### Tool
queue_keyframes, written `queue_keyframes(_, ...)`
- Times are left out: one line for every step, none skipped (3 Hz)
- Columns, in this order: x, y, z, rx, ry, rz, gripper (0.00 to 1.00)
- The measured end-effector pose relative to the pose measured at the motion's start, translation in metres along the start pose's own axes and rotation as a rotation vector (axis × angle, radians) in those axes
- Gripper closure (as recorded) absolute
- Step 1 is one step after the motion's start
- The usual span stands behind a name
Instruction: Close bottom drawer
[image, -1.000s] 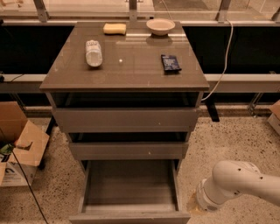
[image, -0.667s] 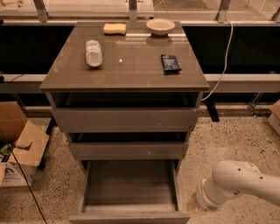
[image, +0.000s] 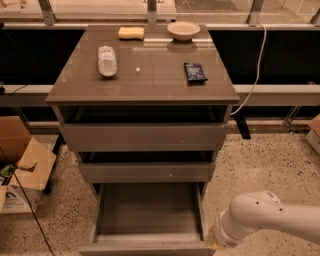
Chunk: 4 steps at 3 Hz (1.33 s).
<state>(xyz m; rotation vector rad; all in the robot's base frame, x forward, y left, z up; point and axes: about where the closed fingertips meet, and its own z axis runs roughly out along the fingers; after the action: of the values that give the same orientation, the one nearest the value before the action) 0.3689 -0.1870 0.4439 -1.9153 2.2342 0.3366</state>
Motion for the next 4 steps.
queue_keyframes(-0.002, 0.001, 0.035, -0.002, -0.027, -0.002, 1.00)
queue_keyframes(0.001, -0.003, 0.070, -0.005, -0.069, 0.014, 1.00)
queue_keyframes(0.012, -0.005, 0.102, -0.023, -0.097, 0.048, 1.00)
queue_keyframes(0.023, -0.007, 0.128, -0.047, -0.114, 0.082, 1.00)
